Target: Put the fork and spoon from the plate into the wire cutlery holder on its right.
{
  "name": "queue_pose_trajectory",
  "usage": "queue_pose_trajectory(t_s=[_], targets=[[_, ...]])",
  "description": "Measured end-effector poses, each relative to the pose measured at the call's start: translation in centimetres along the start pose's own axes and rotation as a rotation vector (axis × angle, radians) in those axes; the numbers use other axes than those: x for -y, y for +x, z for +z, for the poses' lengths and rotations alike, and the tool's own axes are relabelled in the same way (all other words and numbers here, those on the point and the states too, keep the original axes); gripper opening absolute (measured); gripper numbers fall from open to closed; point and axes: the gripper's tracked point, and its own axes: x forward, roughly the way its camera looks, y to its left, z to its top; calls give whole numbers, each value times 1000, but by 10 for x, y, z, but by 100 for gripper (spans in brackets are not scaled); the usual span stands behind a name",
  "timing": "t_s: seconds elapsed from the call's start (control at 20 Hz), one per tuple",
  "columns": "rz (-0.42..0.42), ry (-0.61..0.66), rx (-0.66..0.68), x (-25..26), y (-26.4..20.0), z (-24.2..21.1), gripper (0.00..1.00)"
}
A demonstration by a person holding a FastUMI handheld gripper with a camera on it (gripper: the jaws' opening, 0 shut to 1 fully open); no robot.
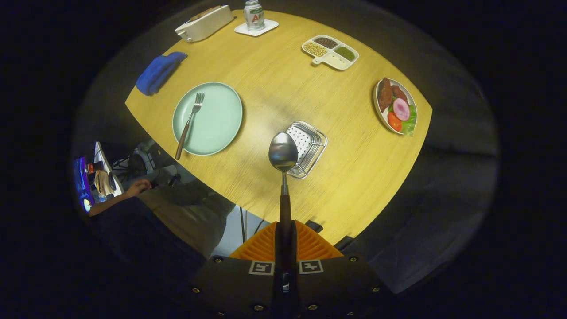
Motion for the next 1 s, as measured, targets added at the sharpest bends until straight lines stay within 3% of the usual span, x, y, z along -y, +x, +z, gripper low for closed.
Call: queue_pose_trajectory(t_s=[0.6,0.75,1.0], targets=[[1,-3,-165,16,61,38,6],[-40,-25,-186,21,72,49,6],[-15,4,-179,19,79,61,11]])
